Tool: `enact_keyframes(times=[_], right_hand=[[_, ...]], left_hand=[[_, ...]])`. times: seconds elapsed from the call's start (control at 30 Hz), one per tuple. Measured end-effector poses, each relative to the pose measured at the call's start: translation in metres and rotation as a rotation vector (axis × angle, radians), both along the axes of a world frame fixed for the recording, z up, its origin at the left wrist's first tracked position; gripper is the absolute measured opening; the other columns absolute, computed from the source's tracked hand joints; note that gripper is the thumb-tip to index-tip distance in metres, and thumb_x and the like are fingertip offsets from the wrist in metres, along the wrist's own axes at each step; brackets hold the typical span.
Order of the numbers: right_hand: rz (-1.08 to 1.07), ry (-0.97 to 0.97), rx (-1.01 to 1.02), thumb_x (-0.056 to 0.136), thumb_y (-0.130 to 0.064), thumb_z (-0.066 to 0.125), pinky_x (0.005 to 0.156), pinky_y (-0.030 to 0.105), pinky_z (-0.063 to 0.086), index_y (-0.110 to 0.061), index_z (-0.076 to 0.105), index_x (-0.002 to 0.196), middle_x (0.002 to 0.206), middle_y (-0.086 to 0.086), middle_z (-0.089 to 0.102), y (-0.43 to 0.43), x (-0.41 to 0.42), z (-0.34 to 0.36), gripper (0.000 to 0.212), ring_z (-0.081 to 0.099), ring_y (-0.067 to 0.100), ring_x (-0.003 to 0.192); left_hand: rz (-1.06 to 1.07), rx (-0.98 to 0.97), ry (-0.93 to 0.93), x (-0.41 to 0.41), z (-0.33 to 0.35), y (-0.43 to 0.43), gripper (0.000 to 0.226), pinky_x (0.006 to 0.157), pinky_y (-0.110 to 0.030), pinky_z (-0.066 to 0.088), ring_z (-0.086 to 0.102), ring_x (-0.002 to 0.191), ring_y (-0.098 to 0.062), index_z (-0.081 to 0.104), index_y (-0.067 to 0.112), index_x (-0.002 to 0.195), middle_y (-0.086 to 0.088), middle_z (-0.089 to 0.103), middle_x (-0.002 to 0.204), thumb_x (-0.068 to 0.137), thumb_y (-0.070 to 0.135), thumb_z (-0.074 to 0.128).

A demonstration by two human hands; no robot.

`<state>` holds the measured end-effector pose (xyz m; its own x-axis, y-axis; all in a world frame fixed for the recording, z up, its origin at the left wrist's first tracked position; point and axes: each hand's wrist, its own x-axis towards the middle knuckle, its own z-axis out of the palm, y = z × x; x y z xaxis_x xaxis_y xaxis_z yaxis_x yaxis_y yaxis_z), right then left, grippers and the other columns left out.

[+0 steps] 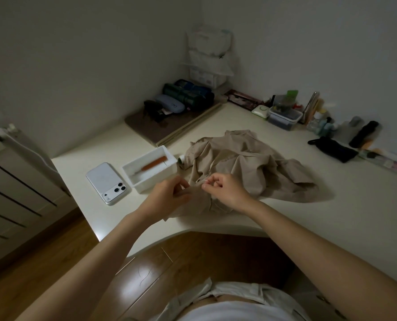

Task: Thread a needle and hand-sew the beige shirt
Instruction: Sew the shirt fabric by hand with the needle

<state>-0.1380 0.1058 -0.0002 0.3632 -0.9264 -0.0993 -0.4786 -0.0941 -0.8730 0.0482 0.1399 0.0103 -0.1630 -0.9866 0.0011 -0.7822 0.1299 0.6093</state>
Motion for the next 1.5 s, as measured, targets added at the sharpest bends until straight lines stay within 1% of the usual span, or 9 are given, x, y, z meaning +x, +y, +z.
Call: enact_keyframes(times=[0.17, 0.27, 0.37, 0.53, 0.73, 0.83, 1.03, 1.2, 1.5], right_hand=[[0.049, 0.080, 0.081, 0.093, -0.027, 0.059, 0.059, 0.015, 0.036, -0.018, 0.057, 0.091, 0.062, -0.007, 0.045, 0.002, -0.003, 0.003, 0.009, 0.045, -0.004, 0.051], [0.077, 0.236, 0.175, 0.097, -0.041, 0.047, 0.068, 0.021, 0.038, -0.013, 0.046, 0.125, 0.099, -0.001, 0.054, 0.000, -0.007, 0.004, 0.040, 0.054, 0.009, 0.090], [0.008, 0.270, 0.172, 0.104, -0.022, 0.030, 0.087, 0.023, 0.039, -0.006, 0.041, 0.137, 0.127, 0.008, 0.052, -0.005, -0.011, 0.006, 0.039, 0.051, 0.016, 0.113], [-0.117, 0.094, -0.093, 0.101, -0.011, 0.037, 0.061, 0.009, 0.038, -0.012, 0.059, 0.118, 0.085, -0.005, 0.060, -0.008, -0.012, 0.011, 0.028, 0.050, -0.004, 0.068], [0.003, -0.028, -0.120, 0.094, -0.015, 0.056, 0.072, 0.016, 0.047, -0.014, 0.061, 0.094, 0.086, -0.004, 0.067, -0.005, -0.001, 0.019, 0.005, 0.063, 0.005, 0.084], [0.051, 0.040, -0.104, 0.091, -0.015, 0.060, 0.082, 0.021, 0.050, -0.013, 0.066, 0.097, 0.087, -0.004, 0.065, -0.004, 0.000, 0.018, 0.008, 0.063, 0.010, 0.088], [0.121, 0.176, -0.083, 0.095, -0.017, 0.054, 0.075, 0.014, 0.042, -0.014, 0.066, 0.101, 0.101, 0.001, 0.067, -0.002, 0.003, 0.008, 0.014, 0.059, 0.006, 0.089], [0.155, 0.230, -0.095, 0.096, -0.016, 0.052, 0.087, 0.024, 0.047, -0.013, 0.066, 0.104, 0.106, 0.001, 0.067, -0.001, 0.005, 0.006, 0.016, 0.059, 0.009, 0.095], [0.224, 0.173, -0.103, 0.096, -0.017, 0.052, 0.084, 0.020, 0.044, -0.011, 0.065, 0.107, 0.104, 0.002, 0.066, 0.003, 0.001, 0.013, 0.018, 0.060, 0.011, 0.097]], left_hand=[[0.017, -0.025, 0.028, 0.004, -0.005, 0.001, 0.014, 0.060, -0.011, 0.039, 0.054, 0.071, -0.006, 0.063, 0.019, 0.085, 0.006, 0.061, 0.078, 0.095, 0.016, 0.054], [0.015, -0.040, 0.073, 0.005, -0.006, 0.001, 0.015, 0.057, -0.015, 0.038, 0.054, 0.068, -0.012, 0.060, 0.019, 0.084, 0.006, 0.059, 0.076, 0.096, 0.015, 0.052], [0.004, -0.034, 0.094, 0.006, -0.006, 0.003, 0.016, 0.059, -0.014, 0.036, 0.051, 0.072, -0.004, 0.058, 0.020, 0.085, 0.012, 0.056, 0.078, 0.097, 0.014, 0.050], [0.002, -0.008, 0.201, 0.002, -0.002, 0.007, 0.012, 0.061, -0.014, 0.040, 0.050, 0.073, -0.003, 0.056, 0.024, 0.097, 0.010, 0.054, 0.082, 0.098, 0.015, 0.048], [-0.074, 0.023, 0.310, 0.001, -0.002, 0.010, 0.032, 0.058, -0.016, 0.038, 0.044, 0.067, -0.006, 0.048, 0.028, 0.083, 0.005, 0.049, 0.079, 0.086, -0.001, 0.062], [-0.095, 0.016, 0.302, 0.002, 0.002, 0.012, 0.034, 0.061, -0.012, 0.039, 0.050, 0.071, 0.001, 0.054, 0.028, 0.080, 0.008, 0.054, 0.080, 0.082, -0.005, 0.065], [-0.046, 0.019, 0.242, 0.005, 0.001, 0.015, 0.027, 0.064, -0.010, 0.044, 0.056, 0.075, 0.008, 0.062, 0.027, 0.083, 0.012, 0.062, 0.083, 0.083, 0.001, 0.066], [-0.052, -0.004, 0.200, 0.005, 0.001, 0.015, 0.025, 0.062, -0.009, 0.041, 0.053, 0.073, 0.010, 0.060, 0.026, 0.080, 0.015, 0.058, 0.080, 0.086, 0.003, 0.064], [-0.058, 0.002, 0.177, 0.005, -0.006, 0.015, 0.028, 0.056, -0.017, 0.035, 0.043, 0.060, 0.000, 0.046, 0.032, 0.080, 0.012, 0.052, 0.071, 0.095, 0.010, 0.052]])
